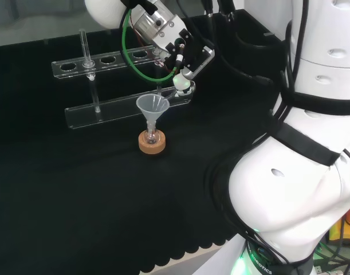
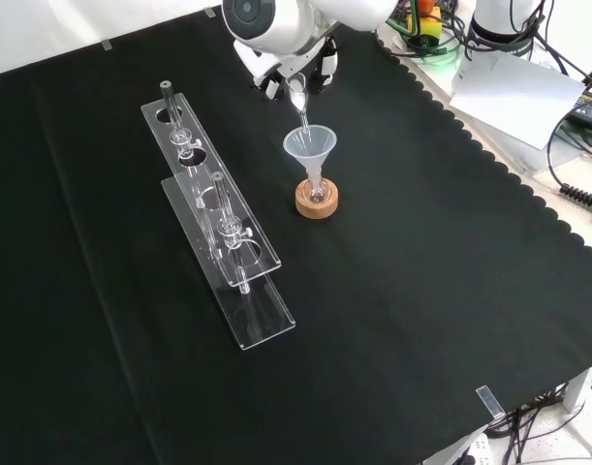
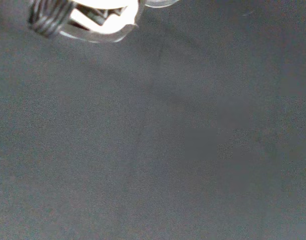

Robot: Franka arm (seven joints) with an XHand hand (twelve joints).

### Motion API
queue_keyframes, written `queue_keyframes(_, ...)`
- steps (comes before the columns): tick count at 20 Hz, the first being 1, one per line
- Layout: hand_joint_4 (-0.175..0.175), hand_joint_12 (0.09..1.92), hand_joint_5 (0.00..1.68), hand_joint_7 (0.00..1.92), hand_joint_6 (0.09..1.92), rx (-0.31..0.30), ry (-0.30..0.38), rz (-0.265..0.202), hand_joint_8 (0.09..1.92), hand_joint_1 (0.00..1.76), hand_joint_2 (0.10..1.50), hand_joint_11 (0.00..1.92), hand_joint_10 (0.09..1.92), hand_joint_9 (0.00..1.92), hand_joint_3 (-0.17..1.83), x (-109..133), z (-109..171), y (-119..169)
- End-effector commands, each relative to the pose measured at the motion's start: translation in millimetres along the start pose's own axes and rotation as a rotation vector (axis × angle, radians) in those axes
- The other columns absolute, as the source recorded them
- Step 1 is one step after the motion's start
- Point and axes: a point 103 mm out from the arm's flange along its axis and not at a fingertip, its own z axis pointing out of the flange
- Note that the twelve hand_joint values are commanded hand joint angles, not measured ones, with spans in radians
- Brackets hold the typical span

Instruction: Pour all the NaCl from the weighing funnel into the round-bottom flask.

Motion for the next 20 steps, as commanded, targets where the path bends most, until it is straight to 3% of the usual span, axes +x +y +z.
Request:
queue_keyframes(1, 0.175, 1.13, 1.12, 0.68, 0.97, 0.012, -0.009, 0.004, 0.64, 1.08, 0.69, 0.73, 0.4, 0.98, 0.73, -0.7, -1.3, 0.4)
queue_keyframes(20, 0.175, 1.13, 1.12, 0.66, 0.98, 0.044, -0.061, 0.035, 0.65, 1.08, 0.69, 0.71, 0.4, 0.96, 0.74, 1.0, -7.5, -0.3)
